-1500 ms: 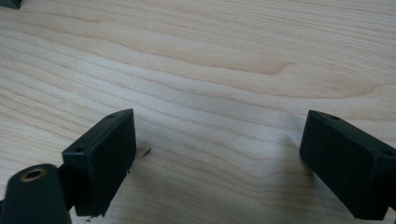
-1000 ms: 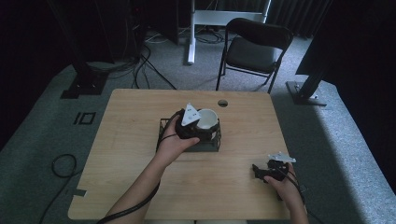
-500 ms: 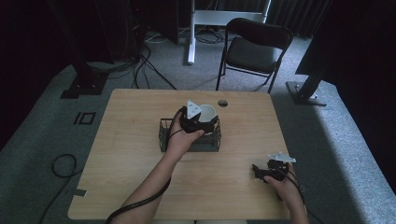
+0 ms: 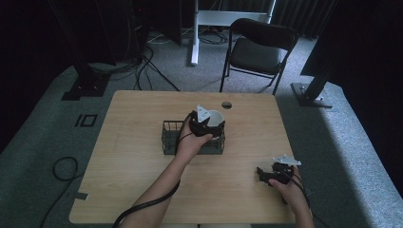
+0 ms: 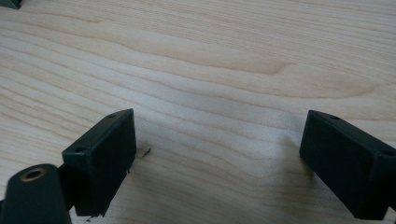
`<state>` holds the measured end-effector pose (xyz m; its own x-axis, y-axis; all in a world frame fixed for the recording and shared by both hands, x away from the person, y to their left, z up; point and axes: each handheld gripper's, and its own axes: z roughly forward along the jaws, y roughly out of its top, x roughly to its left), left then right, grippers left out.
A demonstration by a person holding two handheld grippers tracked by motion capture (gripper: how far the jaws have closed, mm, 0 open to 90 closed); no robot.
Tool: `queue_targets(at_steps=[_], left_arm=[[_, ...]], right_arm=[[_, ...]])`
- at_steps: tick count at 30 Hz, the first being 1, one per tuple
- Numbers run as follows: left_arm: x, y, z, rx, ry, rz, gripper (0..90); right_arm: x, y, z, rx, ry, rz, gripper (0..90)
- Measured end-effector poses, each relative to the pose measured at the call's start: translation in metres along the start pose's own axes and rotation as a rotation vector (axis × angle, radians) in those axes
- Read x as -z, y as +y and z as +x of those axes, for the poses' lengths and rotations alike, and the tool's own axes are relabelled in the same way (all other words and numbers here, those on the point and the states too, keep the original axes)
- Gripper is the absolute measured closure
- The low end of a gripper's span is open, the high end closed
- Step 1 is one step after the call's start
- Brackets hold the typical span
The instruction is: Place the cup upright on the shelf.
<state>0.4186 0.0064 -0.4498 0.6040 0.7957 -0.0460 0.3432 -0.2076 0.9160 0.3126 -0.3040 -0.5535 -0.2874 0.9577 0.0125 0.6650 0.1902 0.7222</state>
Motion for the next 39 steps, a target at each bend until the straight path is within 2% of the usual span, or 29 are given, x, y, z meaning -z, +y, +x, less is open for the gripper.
queue_targets(at_steps=[11, 21, 23, 24, 25, 26, 29, 33, 34, 39], left_arm=[[-0.008, -0.012, 0.000, -0.019, 0.000, 0.030, 20.3], [-0.009, -0.014, -0.002, -0.038, 0.000, 0.012, 20.0], [-0.010, -0.014, -0.003, -0.042, 0.002, 0.041, 18.5], [-0.010, -0.014, -0.004, -0.054, -0.002, 0.054, 13.7], [-0.010, -0.014, -0.004, -0.054, -0.002, 0.054, 12.7], [-0.010, -0.013, -0.005, -0.059, -0.016, 0.043, 12.3], [-0.007, -0.011, -0.005, -0.056, -0.021, 0.030, 9.0], [-0.003, -0.009, -0.004, -0.055, -0.038, 0.035, 6.5], [-0.001, -0.009, -0.003, -0.075, -0.048, 0.048, 6.5], [0.007, -0.009, -0.001, -0.081, -0.048, 0.053, 6.5]], right_arm=[[0.000, 0.000, 0.000, 0.000, 0.000, 0.000, 10.5], [0.000, 0.000, 0.000, 0.000, 0.000, 0.000, 10.5], [0.000, 0.000, 0.000, 0.000, 0.000, 0.000, 10.5], [0.000, 0.000, 0.000, 0.000, 0.000, 0.000, 10.5], [0.000, 0.000, 0.000, 0.000, 0.000, 0.000, 10.5], [0.000, 0.000, 0.000, 0.000, 0.000, 0.000, 10.5], [0.000, 0.000, 0.000, 0.000, 0.000, 0.000, 10.5], [0.000, 0.000, 0.000, 0.000, 0.000, 0.000, 10.5], [0.000, 0.000, 0.000, 0.000, 0.000, 0.000, 10.5], [0.000, 0.000, 0.000, 0.000, 0.000, 0.000, 10.5]])
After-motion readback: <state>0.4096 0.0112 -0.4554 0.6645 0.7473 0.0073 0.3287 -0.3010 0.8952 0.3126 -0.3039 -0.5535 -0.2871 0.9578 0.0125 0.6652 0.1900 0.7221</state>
